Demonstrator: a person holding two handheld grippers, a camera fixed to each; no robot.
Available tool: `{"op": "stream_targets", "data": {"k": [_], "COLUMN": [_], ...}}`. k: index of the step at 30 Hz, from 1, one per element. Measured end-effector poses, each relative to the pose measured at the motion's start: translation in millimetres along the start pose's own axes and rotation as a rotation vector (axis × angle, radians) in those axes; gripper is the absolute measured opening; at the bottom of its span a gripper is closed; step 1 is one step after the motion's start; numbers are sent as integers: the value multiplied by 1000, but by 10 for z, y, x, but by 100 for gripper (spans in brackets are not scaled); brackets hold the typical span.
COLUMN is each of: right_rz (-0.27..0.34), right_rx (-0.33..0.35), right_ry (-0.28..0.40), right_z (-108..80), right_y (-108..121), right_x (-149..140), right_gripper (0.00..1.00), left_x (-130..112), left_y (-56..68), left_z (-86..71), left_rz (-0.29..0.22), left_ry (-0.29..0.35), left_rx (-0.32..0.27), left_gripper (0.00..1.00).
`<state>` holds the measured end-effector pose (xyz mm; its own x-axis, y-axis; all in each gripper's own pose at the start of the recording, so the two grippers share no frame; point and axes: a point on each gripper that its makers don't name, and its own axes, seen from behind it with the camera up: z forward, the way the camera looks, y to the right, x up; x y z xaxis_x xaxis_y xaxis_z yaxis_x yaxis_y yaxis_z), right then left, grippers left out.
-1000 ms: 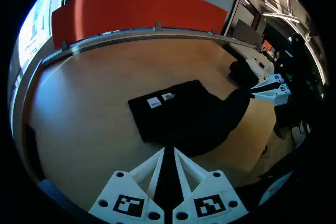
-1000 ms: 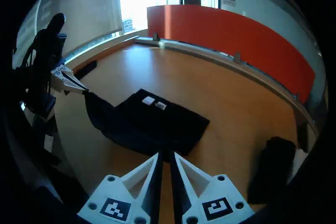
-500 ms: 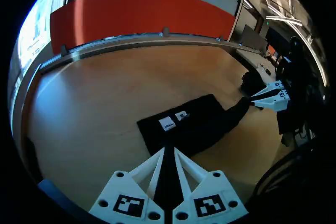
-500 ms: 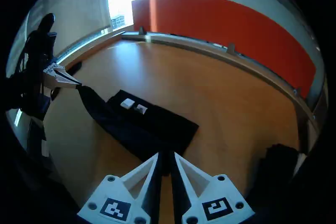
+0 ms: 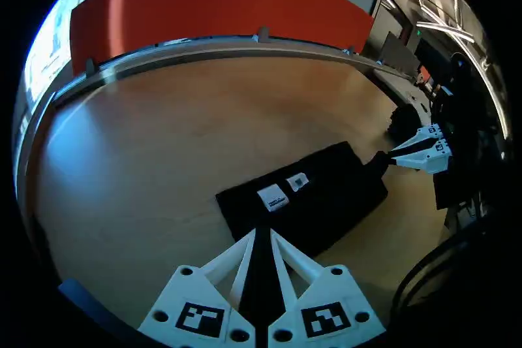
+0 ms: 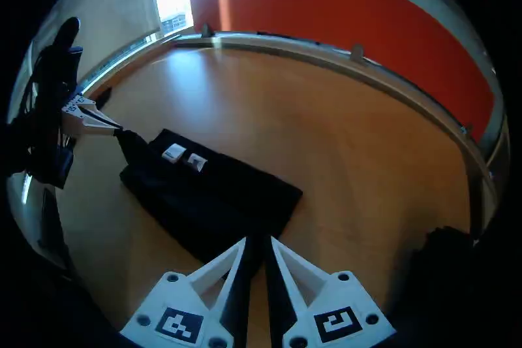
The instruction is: Fold towel
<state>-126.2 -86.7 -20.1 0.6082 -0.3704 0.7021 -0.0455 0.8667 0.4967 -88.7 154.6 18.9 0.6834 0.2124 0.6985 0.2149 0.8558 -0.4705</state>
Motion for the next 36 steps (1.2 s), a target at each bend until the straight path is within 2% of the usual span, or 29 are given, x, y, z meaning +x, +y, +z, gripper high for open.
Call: {"op": "stream_targets", "data": {"k": [5,10,15,17,20,28,30,34,36], "right_rz": [17,57,87,96,102,81,78,80,81], "right_rx": [1,-8,-23,-31,-45,-89,-100,-116,-120], "right_ry": [-14,-20,-20,-19,-11,3,12,29,39], "right_z": [135,251,348,379,406,430,427,410,396], "right_y": [47,113,169,190,227,333,366,414,429], "right_x": [-15,-10,-4,10,37,98,127,191,225], "right_gripper": [12,15,18,21,33,60,63,66,68], "left_x": [-36,-47,-30,-25,4,72,85,113,127], "left_y": [-79,-176,-277,-313,-365,-489,-521,-596,-628], "left_z": [170,301,396,424,446,443,431,386,353], "left_rz": [-8,-50,-87,-97,-107,-128,-130,-135,-140], "left_ry": [-10,-16,-19,-21,-13,3,8,22,29], "left_rx": [7,10,26,38,56,107,121,156,171], "left_gripper": [0,2,8,11,14,70,80,94,94]}}
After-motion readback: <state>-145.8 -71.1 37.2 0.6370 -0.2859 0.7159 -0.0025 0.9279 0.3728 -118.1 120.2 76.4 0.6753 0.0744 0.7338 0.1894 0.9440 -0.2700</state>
